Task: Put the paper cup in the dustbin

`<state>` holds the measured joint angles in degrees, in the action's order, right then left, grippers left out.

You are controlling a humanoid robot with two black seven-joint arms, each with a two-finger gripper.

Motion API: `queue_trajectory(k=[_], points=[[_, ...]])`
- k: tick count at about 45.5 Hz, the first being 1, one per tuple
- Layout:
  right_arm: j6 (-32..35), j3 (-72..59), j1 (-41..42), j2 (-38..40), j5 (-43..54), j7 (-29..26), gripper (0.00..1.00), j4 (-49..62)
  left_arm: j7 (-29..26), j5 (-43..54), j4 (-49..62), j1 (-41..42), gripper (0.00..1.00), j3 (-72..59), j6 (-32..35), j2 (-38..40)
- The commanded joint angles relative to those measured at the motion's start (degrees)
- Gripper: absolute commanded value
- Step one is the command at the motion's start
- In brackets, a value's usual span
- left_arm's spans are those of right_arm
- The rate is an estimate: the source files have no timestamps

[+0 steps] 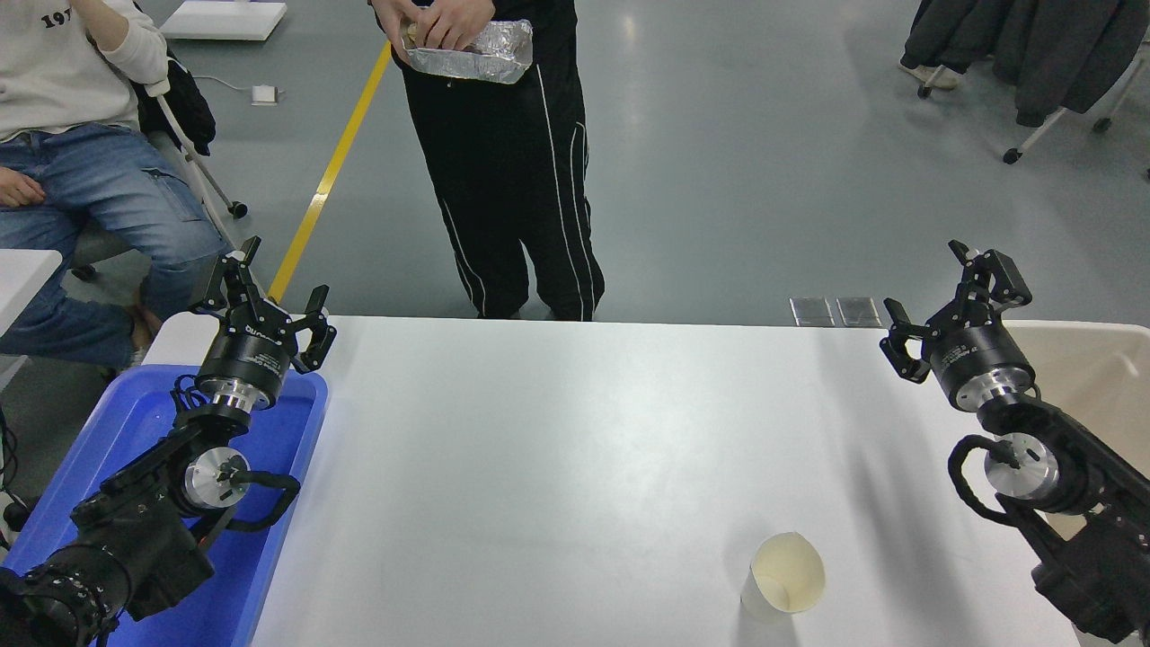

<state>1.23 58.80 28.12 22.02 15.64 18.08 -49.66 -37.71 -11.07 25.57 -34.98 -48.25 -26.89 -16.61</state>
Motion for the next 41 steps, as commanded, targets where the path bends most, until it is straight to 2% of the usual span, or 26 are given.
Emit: queue_trajectory(k=[1, 41], points=[[0.0, 0.0, -0.1, 0.0, 0.0, 0.0, 0.99, 0.0, 0.0, 0.0, 0.0, 0.0, 1.0, 0.0, 0.0, 0.0], [0.5, 0.1, -0.2, 3.4, -0.2, 0.0, 0.99, 3.2, 0.0, 0.0, 0.0, 0.0, 1.0, 0.0, 0.0, 0.0]])
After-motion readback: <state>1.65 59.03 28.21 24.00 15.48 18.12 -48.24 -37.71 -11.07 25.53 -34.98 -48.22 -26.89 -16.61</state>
